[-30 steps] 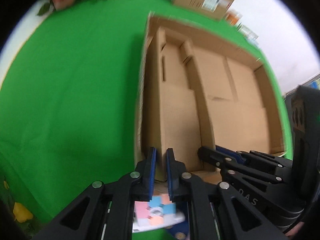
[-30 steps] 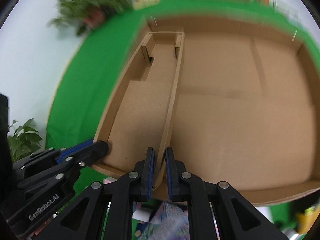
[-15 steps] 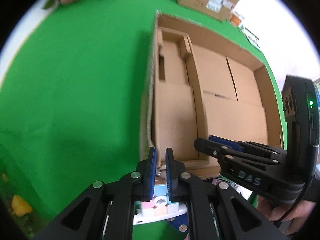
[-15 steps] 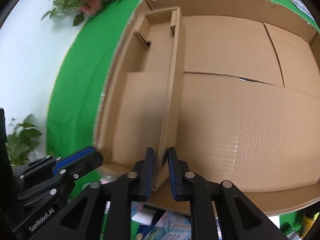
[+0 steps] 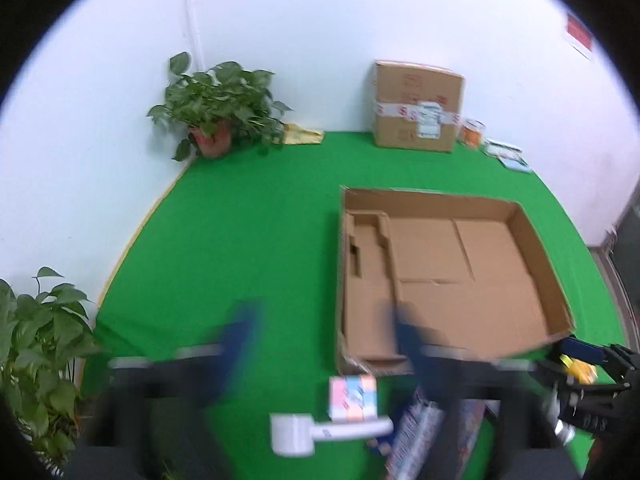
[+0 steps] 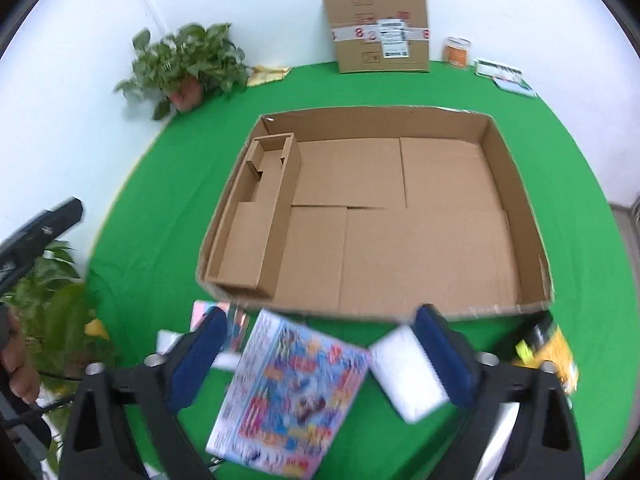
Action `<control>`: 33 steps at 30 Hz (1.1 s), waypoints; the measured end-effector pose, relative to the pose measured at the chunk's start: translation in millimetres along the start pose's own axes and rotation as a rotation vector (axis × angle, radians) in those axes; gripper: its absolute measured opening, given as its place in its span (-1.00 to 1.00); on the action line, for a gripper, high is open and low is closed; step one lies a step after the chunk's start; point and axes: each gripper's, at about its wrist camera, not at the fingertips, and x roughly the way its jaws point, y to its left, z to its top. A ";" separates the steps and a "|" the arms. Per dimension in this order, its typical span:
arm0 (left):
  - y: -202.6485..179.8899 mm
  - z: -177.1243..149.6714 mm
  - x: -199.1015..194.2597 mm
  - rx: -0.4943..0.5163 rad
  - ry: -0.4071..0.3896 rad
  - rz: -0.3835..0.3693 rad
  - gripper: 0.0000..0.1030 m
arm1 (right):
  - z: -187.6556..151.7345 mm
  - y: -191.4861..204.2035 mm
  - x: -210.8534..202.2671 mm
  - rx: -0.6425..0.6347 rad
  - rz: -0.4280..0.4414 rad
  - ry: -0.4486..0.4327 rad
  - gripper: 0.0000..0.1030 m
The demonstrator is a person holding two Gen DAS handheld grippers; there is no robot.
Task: Organize rigid objects
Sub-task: 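Open both grippers and withdraw them toward the board-game box, then grasp the colourful board-game box with both grippers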
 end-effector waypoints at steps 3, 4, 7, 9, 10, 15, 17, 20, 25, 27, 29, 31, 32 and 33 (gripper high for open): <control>-13.2 -14.7 -17.5 -0.032 0.030 -0.096 -0.89 | -24.7 -20.4 -40.6 -0.004 0.013 -0.032 -0.09; -17.5 -19.4 -28.4 -0.051 0.000 -0.144 -0.82 | -30.9 -31.0 -52.6 0.008 0.049 -0.049 0.19; -32.1 -35.3 -41.1 -0.097 0.037 -0.126 1.00 | -63.3 -66.5 -82.6 0.105 0.095 -0.085 0.99; -38.7 -45.9 -47.0 -0.085 0.039 -0.081 0.98 | -86.7 -83.1 -90.0 0.140 0.127 -0.071 0.99; -43.6 -53.9 -47.4 -0.061 0.059 -0.087 0.98 | -97.4 -92.2 -91.1 0.139 0.137 -0.049 0.99; -58.9 -82.2 -41.5 0.039 0.145 -0.122 0.98 | -152.4 -99.0 -79.1 0.149 0.196 0.045 0.99; -63.3 -91.9 -27.1 0.085 0.193 -0.157 0.98 | -168.0 -95.9 -65.7 0.155 0.215 0.086 0.99; -68.1 -103.7 7.3 0.119 0.288 -0.234 0.97 | -179.4 -84.9 -44.5 0.150 0.218 0.136 0.99; -71.6 -115.4 62.9 0.119 0.389 -0.381 0.96 | -182.7 -68.9 -6.3 0.160 0.147 0.221 0.99; -72.7 -122.6 84.0 0.108 0.425 -0.409 0.82 | -182.0 -66.0 4.3 0.172 0.114 0.238 0.99; -75.7 -132.5 106.5 0.127 0.478 -0.397 0.62 | -181.5 -63.0 16.2 0.172 0.077 0.260 0.99; -78.4 -145.6 128.8 0.162 0.556 -0.335 0.17 | -181.7 -59.7 28.7 0.165 0.051 0.284 0.99; -75.8 -148.3 133.7 0.166 0.559 -0.321 0.24 | -182.3 -57.1 36.5 0.158 0.037 0.299 0.99; -70.4 -147.7 134.5 0.136 0.552 -0.347 0.20 | -182.6 -54.7 42.3 0.152 0.025 0.308 0.99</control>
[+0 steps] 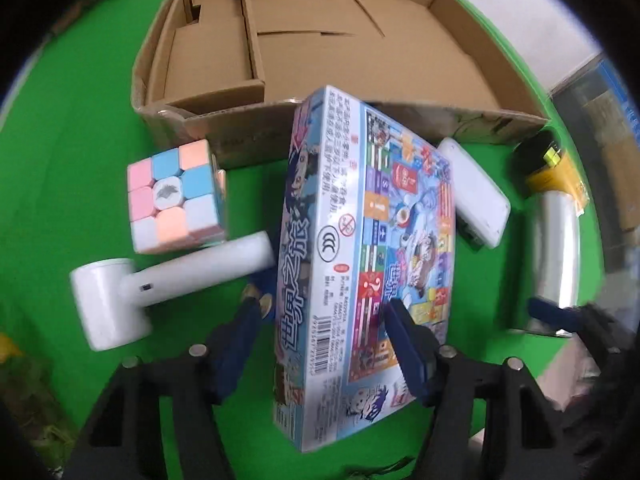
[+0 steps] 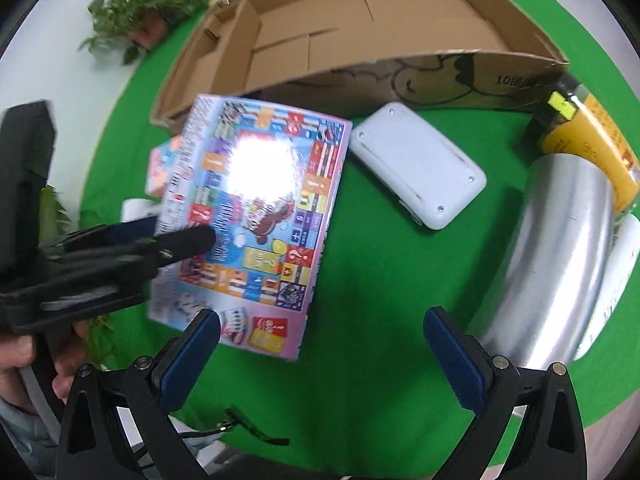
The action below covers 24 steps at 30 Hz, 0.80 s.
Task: Organize rigid objects
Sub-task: 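Grasp the colourful board-game box with both grippers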
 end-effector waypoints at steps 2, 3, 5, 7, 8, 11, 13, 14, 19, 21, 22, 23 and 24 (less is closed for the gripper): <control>14.4 -2.6 -1.3 -0.035 -0.003 -0.067 0.17 | 2.2 5.0 10.4 -0.001 -0.008 0.016 0.99; 23.2 -5.0 -0.9 -0.057 0.004 -0.107 0.17 | 3.3 8.0 17.2 0.003 -0.005 0.027 0.99; 39.4 -10.5 0.1 -0.102 0.014 -0.160 0.17 | 5.5 15.9 31.9 0.006 0.014 0.051 0.98; 53.1 -16.0 -0.9 -0.139 0.020 -0.193 0.17 | 7.3 24.7 41.8 -0.005 0.019 0.059 0.98; 57.7 -18.6 -1.5 -0.148 0.024 -0.202 0.17 | 8.4 30.4 47.1 -0.015 0.020 0.061 0.98; 63.2 -23.1 -1.1 -0.139 0.020 -0.190 0.16 | 11.9 44.0 61.4 -0.019 0.042 0.060 0.98; 67.3 -22.9 -2.1 -0.140 0.020 -0.192 0.16 | 13.5 48.8 63.4 -0.013 0.064 0.056 0.97; 68.6 -22.3 -2.7 -0.137 0.022 -0.194 0.16 | 13.8 51.6 64.2 -0.018 0.073 0.050 0.97; 61.6 -17.5 0.4 -0.083 0.027 -0.190 0.15 | 12.0 51.6 73.4 -0.016 0.140 0.059 0.97; 56.6 -19.1 1.5 -0.058 0.031 -0.180 0.14 | 13.2 57.8 76.1 -0.029 0.153 0.062 0.96; 56.4 -20.1 1.6 -0.055 0.033 -0.176 0.14 | 13.3 62.0 75.5 -0.049 0.152 0.060 0.93; 56.5 -21.0 1.8 -0.061 0.039 -0.171 0.14 | 13.6 67.3 77.1 -0.060 0.143 0.061 0.93; 56.0 -21.3 1.6 -0.064 0.041 -0.166 0.14 | 13.7 69.9 76.9 -0.067 0.130 0.066 0.92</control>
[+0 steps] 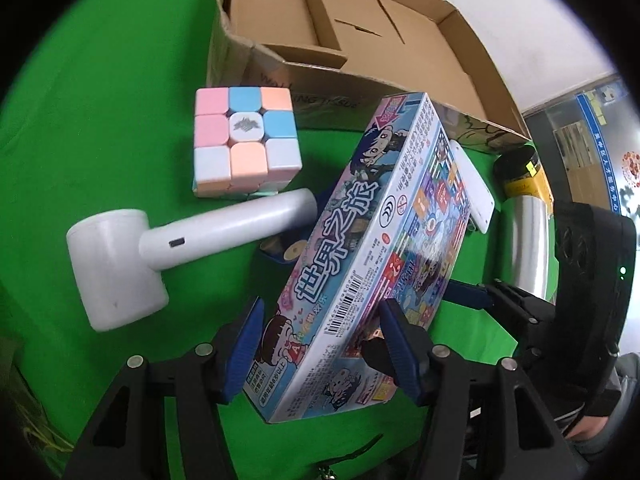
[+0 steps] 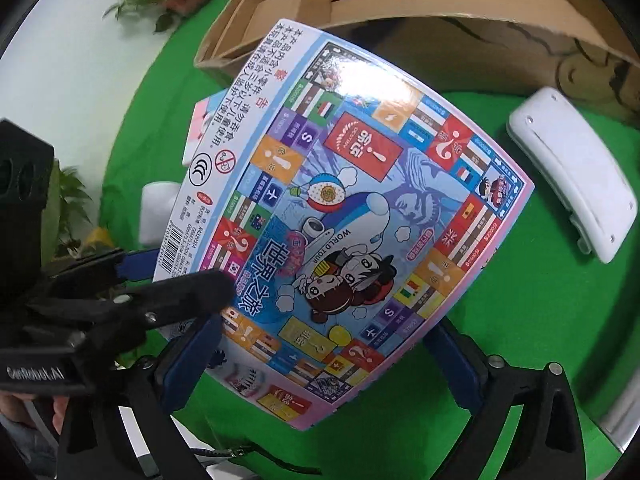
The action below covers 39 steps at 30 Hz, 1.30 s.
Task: Organize rigid objects
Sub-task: 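Grasp the colourful board-game box with both grippers, then carry the game box into the large box beside the insert and release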
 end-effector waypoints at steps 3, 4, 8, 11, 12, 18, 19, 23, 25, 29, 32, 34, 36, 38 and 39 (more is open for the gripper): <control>-4.0 -3.5 -1.6 0.008 -0.004 0.030 0.15 | 0.0 -4.6 4.3 -0.015 -0.014 0.014 0.81; -4.7 -4.9 -2.9 0.003 -0.008 0.036 0.15 | -0.5 -3.2 2.9 -0.030 -0.026 0.016 0.71; -4.3 -9.8 -13.5 -0.037 -0.028 0.031 0.15 | -4.9 -2.4 -16.4 -0.105 -0.069 0.009 0.58; -11.2 -9.0 -22.6 -0.049 -0.051 0.039 0.15 | -6.1 -7.7 -31.5 -0.105 -0.045 0.006 0.57; -13.7 -7.6 -25.0 -0.053 -0.056 0.039 0.15 | -5.5 -9.2 -37.3 -0.107 -0.038 0.000 0.57; -42.9 11.0 -55.9 -0.054 -0.134 0.078 0.15 | 8.6 -25.0 -83.5 -0.163 0.001 -0.068 0.58; -49.2 16.0 -63.2 -0.058 -0.151 0.089 0.15 | 12.9 -27.2 -93.2 -0.172 0.011 -0.081 0.58; -76.9 43.7 -88.0 -0.042 -0.226 0.132 0.15 | 43.4 -36.0 -140.9 -0.198 0.054 -0.156 0.58; -87.7 58.9 -95.8 -0.036 -0.252 0.144 0.15 | 57.3 -41.2 -155.3 -0.205 0.068 -0.178 0.58; -104.8 92.3 -97.6 -0.026 -0.287 0.135 0.14 | 94.2 -56.3 -185.8 -0.233 0.074 -0.219 0.58; -117.4 116.8 -88.1 -0.004 -0.292 0.150 0.13 | 115.8 -71.7 -197.7 -0.233 0.068 -0.225 0.58; -120.5 130.8 -80.9 0.006 -0.286 0.150 0.13 | 132.5 -87.7 -202.8 -0.211 0.069 -0.221 0.58; -119.2 143.7 -70.5 0.005 -0.271 0.145 0.13 | 143.5 -100.2 -202.0 -0.195 0.064 -0.212 0.58; -117.6 156.3 -62.0 0.001 -0.256 0.139 0.13 | 157.7 -106.0 -188.7 -0.182 0.060 -0.193 0.58; -116.0 161.3 -57.8 0.000 -0.251 0.137 0.13 | 162.8 -108.8 -185.4 -0.178 0.057 -0.188 0.58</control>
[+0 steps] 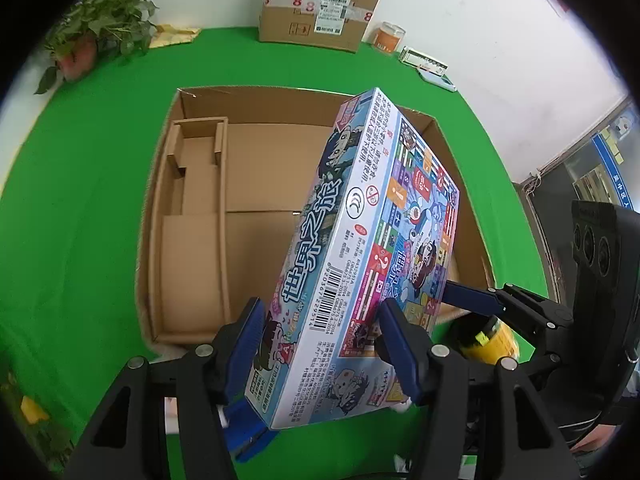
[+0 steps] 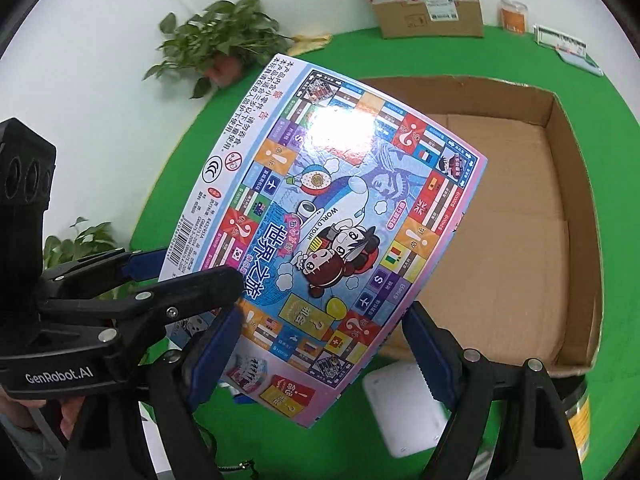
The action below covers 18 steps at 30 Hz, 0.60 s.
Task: Organize rigid objects
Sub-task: 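Carry the game box into the large box beside the insert and release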
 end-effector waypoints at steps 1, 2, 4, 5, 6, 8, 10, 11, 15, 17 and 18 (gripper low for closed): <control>1.3 4.1 5.6 -0.003 0.005 -0.003 0.13 | 5.2 -4.4 5.3 0.002 -0.004 0.008 0.58; 4.1 7.5 10.7 -0.009 0.012 -0.008 0.13 | 4.3 -8.0 16.5 0.001 -0.008 0.016 0.58; 10.1 11.9 19.8 -0.031 0.030 -0.015 0.13 | 15.7 -8.1 29.7 -0.001 -0.016 0.035 0.58; 13.5 12.9 26.0 -0.048 0.045 -0.018 0.13 | 20.1 -6.6 43.3 0.000 -0.020 0.057 0.58; 18.8 13.3 32.5 -0.066 0.060 -0.022 0.13 | 25.4 -9.1 49.6 -0.002 -0.021 0.076 0.58; 30.0 12.1 42.8 -0.104 0.083 -0.030 0.13 | 34.3 -12.0 66.8 -0.015 -0.019 0.118 0.58; 43.7 7.7 50.4 -0.152 0.110 -0.039 0.10 | 43.1 -16.8 84.6 -0.020 0.001 0.162 0.58; 52.2 5.0 54.6 -0.185 0.131 -0.048 0.10 | 46.3 -19.0 94.4 -0.018 -0.004 0.183 0.56; 69.3 -6.7 60.4 -0.218 0.167 -0.039 0.10 | 45.1 -43.1 109.4 0.046 -0.042 0.232 0.58; 72.9 -13.9 60.7 -0.220 0.179 -0.045 0.10 | 40.4 -57.8 112.9 0.098 -0.030 0.250 0.56; 74.7 -17.0 60.4 -0.222 0.180 -0.048 0.10 | 41.1 -63.3 116.2 0.123 -0.024 0.259 0.51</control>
